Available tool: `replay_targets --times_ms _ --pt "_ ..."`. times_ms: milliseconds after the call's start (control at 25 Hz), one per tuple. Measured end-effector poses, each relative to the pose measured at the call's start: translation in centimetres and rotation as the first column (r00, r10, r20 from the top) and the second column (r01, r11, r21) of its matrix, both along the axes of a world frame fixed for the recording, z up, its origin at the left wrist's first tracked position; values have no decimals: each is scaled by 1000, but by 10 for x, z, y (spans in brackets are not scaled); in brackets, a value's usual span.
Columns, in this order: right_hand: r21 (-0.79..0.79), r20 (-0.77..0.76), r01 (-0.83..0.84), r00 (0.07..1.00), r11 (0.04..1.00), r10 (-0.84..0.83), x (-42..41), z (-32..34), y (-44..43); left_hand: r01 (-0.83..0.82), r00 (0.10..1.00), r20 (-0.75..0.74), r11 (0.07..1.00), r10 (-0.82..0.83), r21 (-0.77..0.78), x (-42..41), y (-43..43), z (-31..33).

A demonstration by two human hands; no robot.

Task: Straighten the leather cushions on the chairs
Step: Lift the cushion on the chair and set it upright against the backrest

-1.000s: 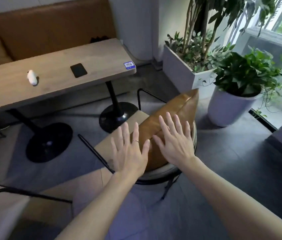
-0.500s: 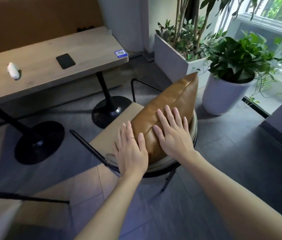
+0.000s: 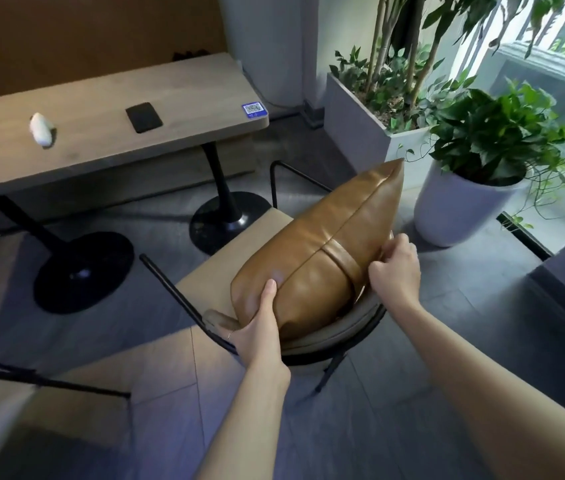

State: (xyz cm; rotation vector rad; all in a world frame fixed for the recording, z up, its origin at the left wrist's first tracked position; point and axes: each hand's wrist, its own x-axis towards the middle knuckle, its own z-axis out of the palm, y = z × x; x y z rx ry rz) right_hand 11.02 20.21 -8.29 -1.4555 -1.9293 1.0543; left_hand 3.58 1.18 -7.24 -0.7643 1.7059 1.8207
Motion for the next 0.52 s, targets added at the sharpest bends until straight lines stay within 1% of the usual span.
replay_targets --times_ms 80,120,200,240,280,320,400,520 --pt "-210 120 44 993 977 -19 8 -16 21 -48 998 -36 999 49 4 2 4 -4" --pt "-334 146 46 989 941 4 13 -24 30 -57 996 -68 998 56 -14 3 4 -7" --pt "-578 77 24 997 816 26 18 -40 43 -78 991 -115 996 72 -44 6 7 -12" --pt "-666 33 5 999 746 23 20 -45 46 -92 988 -133 994 83 -61 7 9 -13" --pt "-717 -6 -20 1000 697 23 20 -48 49 -107 984 -149 991 94 -80 6 10 -14" --pt "-731 -34 -46 999 681 32 20 -50 51 -122 981 -163 988 106 -92 6 10 -15" --pt "-726 -72 -87 996 682 50 18 -59 54 -141 975 -184 987 123 -83 2 10 -16" --pt "-727 -152 -143 987 672 46 14 -63 52 -127 974 -196 990 113 -61 -11 7 -15"
